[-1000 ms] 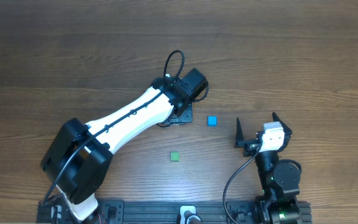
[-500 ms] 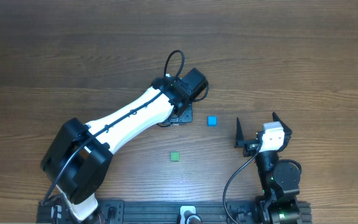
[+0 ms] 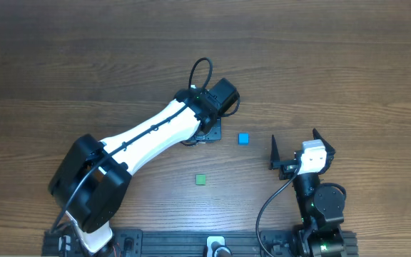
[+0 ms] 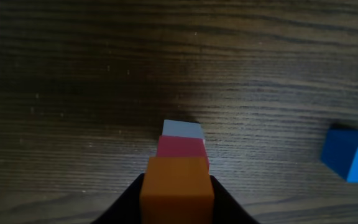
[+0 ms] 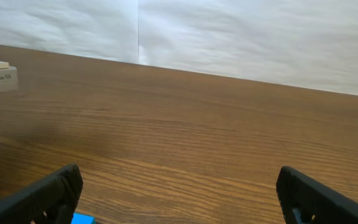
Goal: Stack Cubes
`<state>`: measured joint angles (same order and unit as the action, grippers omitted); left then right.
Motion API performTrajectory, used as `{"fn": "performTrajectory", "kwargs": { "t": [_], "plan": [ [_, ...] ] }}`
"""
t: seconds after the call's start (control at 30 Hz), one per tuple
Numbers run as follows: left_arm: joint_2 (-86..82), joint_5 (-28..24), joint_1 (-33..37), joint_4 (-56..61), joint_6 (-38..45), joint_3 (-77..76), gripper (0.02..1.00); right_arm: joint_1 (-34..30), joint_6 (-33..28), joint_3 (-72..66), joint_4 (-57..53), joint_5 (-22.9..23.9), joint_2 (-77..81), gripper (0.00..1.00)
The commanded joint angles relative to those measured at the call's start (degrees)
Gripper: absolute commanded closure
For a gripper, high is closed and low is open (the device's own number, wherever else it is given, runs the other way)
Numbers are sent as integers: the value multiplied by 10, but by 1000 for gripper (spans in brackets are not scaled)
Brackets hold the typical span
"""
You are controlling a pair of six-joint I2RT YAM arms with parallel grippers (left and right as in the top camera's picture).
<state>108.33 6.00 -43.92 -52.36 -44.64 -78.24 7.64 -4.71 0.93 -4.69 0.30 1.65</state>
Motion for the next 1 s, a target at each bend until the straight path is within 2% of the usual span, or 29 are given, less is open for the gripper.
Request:
{"fn": "performTrajectory", "kwargs": {
  "t": [0.03, 0.27, 0.33, 0.4, 0.47, 0.57, 0.67, 0.8, 1.0],
  "plan": [
    [13, -4, 0, 3, -9, 3, 623, -3, -1, -4, 0, -5, -5, 7],
    [13, -4, 0, 3, -9, 3, 457, -3, -1, -4, 0, -5, -5, 9],
    [13, -4, 0, 3, -9, 3, 338, -3, -1, -4, 0, -5, -5, 7],
    [13, -3, 0, 7, -9, 3, 154, -3, -1, -4, 0, -5, -5, 7],
    [10, 9, 3, 16, -21, 3, 20, -3, -1, -4, 0, -5, -5, 7],
    [3, 40, 16, 44, -36, 3, 18, -3, -1, -4, 0, -5, -5, 7],
    [-10, 44, 44, 91, -4, 3, 20, -3, -1, -4, 0, -5, -5, 7],
    [-60, 42, 116, 161, 47, 3, 20, -3, -1, -4, 0, -5, -5, 7],
    [-161, 42, 225, 170, 74, 3, 20, -3, -1, -4, 0, -5, -5, 9]
  ]
}}
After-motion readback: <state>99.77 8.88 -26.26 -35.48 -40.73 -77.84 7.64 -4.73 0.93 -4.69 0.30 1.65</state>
